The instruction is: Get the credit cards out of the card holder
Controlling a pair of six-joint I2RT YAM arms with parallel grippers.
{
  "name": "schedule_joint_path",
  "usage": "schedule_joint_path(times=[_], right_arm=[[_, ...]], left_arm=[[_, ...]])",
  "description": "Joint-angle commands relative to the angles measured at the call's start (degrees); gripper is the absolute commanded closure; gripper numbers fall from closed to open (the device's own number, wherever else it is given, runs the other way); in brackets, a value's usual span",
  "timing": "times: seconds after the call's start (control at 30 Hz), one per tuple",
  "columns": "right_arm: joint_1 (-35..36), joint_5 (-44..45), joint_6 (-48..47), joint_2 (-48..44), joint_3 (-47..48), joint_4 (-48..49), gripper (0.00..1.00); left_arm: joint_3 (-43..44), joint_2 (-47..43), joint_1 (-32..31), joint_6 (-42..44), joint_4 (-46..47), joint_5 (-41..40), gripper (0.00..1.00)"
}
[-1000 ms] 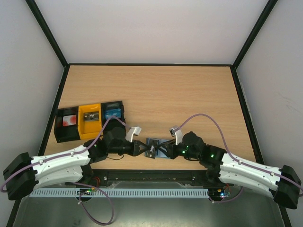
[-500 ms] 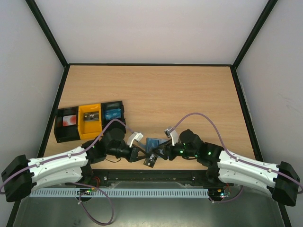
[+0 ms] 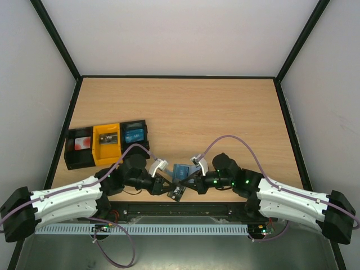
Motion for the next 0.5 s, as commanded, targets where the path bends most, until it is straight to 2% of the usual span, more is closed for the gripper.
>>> schedule_joint_path(times=[0.0,0.07,0.1,0.13,0.23,0.4,0.47], right_arm=[[0.40,-2.71,1.77,-0.11,-0.58,7.02,0.98],[0.34,-2.63,4.83,-0.28,-1.84,10.36,0.98],[0.38,-2.42,6.23,-0.29,-2.42,11.87,0.98],[0.41,-2.08,7.39,-0.23,-2.86,13.38,0.98],[0.41,0.02,11.20,-0.16,-3.79,17.76,0.98],[0.42,8.39,19.67,-0.16,-5.43,25.86,0.98],[0.41,11.94,23.50,0.53,-6.06,29.95,0.98]], left_arm=[[0.78,-4.14,-0.25,-0.29,1.25,-5.13,0.62],[0.82,-6.34,-0.19,-1.78,0.73,-8.41,0.53],[0.83,-7.44,-0.23,-2.53,0.35,-10.31,0.41],[1.01,-8.77,-0.22,-3.42,-0.10,-12.27,0.33],[0.84,-12.98,-0.23,-7.17,-0.51,-18.07,0.18],[0.04,-20.68,-0.21,-12.43,-1.15,-26.49,0.01],[-0.82,-23.86,-0.23,-14.49,-0.85,-29.53,0.00]])
